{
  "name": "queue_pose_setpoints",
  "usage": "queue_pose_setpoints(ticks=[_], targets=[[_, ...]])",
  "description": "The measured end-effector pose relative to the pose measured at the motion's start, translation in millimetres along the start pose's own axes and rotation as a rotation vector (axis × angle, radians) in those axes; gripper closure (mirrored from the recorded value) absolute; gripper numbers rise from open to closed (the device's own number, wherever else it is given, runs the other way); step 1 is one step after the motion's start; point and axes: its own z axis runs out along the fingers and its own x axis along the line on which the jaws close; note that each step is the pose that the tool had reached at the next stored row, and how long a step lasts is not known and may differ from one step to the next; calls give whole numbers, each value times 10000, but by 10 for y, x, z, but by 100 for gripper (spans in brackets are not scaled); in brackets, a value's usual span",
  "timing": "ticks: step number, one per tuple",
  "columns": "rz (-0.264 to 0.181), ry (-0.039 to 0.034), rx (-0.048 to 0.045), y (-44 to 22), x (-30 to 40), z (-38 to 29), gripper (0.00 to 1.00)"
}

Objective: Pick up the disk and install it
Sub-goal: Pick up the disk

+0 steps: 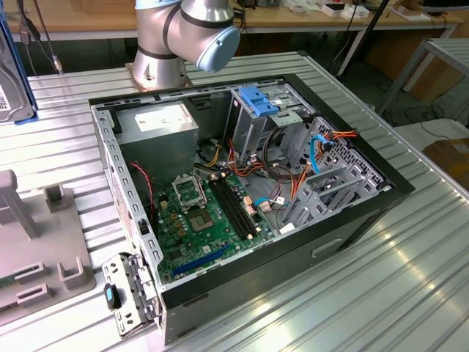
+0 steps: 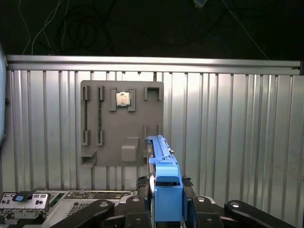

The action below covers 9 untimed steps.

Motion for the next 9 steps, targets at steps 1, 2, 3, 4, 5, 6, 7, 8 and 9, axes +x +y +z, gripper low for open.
queue_pose_setpoints(ticks=[1,2,3,4,5,6,7,8,9], targets=[[0,0,0,0,0,0,64],[-1,0,0,-1,0,0,64],[0,0,0,-1,0,0,64],[0,0,0,-1,0,0,64],[-2,0,0,-8,0,0,64],[0,0,0,-35,0,1,64],[-1,0,0,-69,1,3,64],[-1,0,0,-84,1,3,64],[0,0,0,-98,1,4,64]])
